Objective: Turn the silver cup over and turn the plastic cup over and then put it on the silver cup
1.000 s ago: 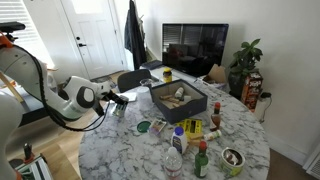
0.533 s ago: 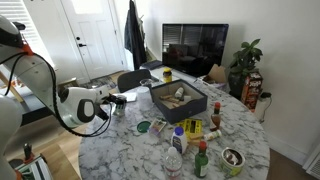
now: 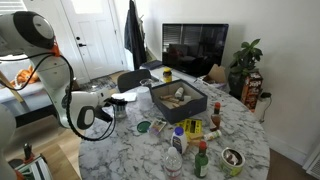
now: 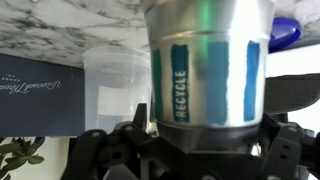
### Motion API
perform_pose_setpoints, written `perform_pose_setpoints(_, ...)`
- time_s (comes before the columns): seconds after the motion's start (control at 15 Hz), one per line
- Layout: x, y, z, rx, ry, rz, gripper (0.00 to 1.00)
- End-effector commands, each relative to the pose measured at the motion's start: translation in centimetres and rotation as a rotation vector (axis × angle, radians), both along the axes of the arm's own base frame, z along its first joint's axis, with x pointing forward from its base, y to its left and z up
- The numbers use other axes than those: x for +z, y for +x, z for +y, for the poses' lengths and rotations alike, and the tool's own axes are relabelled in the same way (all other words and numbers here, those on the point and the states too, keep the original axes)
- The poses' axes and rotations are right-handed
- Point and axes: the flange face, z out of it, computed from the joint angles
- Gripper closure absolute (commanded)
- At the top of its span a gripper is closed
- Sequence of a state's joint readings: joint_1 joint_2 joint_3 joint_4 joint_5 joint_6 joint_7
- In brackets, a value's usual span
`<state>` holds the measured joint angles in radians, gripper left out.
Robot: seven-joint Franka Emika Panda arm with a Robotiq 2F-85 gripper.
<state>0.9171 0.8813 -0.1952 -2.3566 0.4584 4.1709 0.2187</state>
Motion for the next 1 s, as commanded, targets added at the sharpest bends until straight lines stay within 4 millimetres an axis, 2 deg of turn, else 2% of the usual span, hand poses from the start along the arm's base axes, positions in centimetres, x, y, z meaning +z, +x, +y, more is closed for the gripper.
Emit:
perform_pose_setpoints(0.0, 1.6, -0.6, -0.5, 0.068, -0.028, 0.041, 0.0)
perform_pose_setpoints(0.13, 2.9, -0.8, -0.8, 0.088, -0.056, 0.065, 0.0)
perform_pose_setpoints(0.47, 7.8, -1.2, -2.0, 0.14, -0.129, 0.126, 0.0)
perform_pose_setpoints(0.67, 10.8, -0.8, -2.7, 0.15, -0.172, 0.229, 0.0)
perform_pose_setpoints(0.73, 12.2, 0.1, -2.7, 0.149, -0.18, 0.23, 0.0)
perform_pose_setpoints(0.8, 9.5, 0.6, -1.9, 0.134, -0.155, 0.184, 0.0)
perform_pose_setpoints(0.87, 10.8, 1.0, -1.9, 0.138, -0.151, 0.18, 0.0)
perform_pose_setpoints(0.93, 11.1, 1.1, -1.9, 0.136, -0.146, 0.173, 0.0)
